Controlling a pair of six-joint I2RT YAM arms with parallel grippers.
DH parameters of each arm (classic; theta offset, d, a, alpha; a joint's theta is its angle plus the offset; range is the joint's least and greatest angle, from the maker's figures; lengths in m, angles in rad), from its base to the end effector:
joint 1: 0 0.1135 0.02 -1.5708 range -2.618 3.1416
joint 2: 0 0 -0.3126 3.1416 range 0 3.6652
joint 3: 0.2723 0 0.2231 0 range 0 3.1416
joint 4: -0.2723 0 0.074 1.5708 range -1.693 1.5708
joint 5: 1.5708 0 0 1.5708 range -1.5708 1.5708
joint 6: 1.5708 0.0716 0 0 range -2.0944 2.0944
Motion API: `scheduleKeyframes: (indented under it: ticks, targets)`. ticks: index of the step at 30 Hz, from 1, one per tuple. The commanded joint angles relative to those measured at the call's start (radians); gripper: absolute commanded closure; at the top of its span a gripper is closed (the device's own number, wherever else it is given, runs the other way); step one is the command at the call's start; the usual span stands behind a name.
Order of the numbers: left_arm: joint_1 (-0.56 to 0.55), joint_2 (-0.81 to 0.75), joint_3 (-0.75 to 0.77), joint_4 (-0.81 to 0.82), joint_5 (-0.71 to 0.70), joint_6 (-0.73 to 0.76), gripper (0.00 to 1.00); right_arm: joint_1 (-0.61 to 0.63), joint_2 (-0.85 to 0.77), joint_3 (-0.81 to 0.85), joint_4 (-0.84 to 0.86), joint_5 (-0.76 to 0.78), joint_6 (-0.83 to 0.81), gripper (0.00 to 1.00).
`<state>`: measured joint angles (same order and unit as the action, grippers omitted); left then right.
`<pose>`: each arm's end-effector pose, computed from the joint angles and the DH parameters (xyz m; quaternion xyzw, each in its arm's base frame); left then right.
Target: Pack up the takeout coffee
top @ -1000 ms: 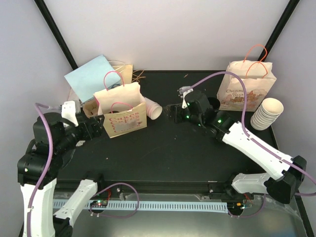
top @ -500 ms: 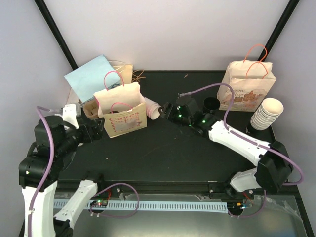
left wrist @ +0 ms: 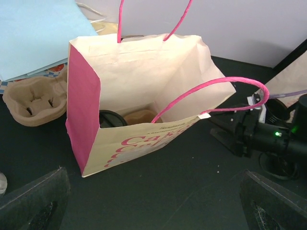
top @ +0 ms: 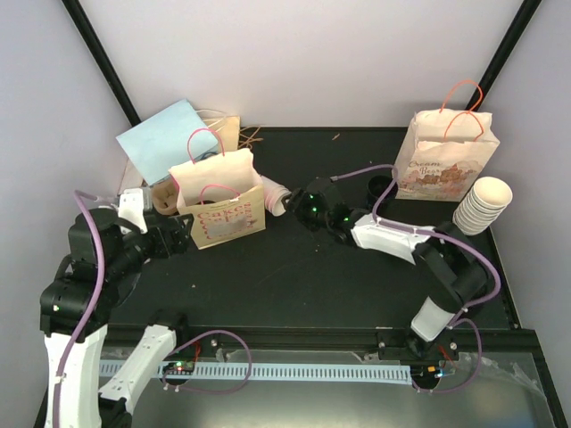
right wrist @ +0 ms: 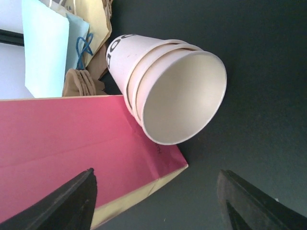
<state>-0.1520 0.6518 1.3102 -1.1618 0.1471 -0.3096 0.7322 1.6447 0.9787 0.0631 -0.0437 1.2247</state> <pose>0.0296 -0.0152 0.4122 -0.0303 0.8589 -0.1776 0.4794 0.2723 0.2490 0.2571 0.2059 0.8607 0.3967 0.2437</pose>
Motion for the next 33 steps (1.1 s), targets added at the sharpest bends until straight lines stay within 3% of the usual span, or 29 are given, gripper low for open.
scheduleKeyframes:
  ticks: [1,14,26,33]
  targets:
    - [-0.001,-0.024,-0.022,0.034,-0.012,0.02,0.01,-0.017,0.077,0.007,0.182,-0.038,0.065,0.32]
    - [-0.001,-0.044,-0.062,0.045,-0.022,0.016,0.01,-0.045,0.273,0.044,0.431,-0.078,0.077,0.35]
    - [-0.001,-0.034,-0.063,0.056,-0.015,0.02,0.01,-0.048,0.427,0.214,0.449,-0.13,0.059,0.36]
    - [-0.001,-0.029,-0.062,0.054,-0.014,0.023,0.01,-0.047,0.463,0.248,0.452,-0.12,0.059,0.61]
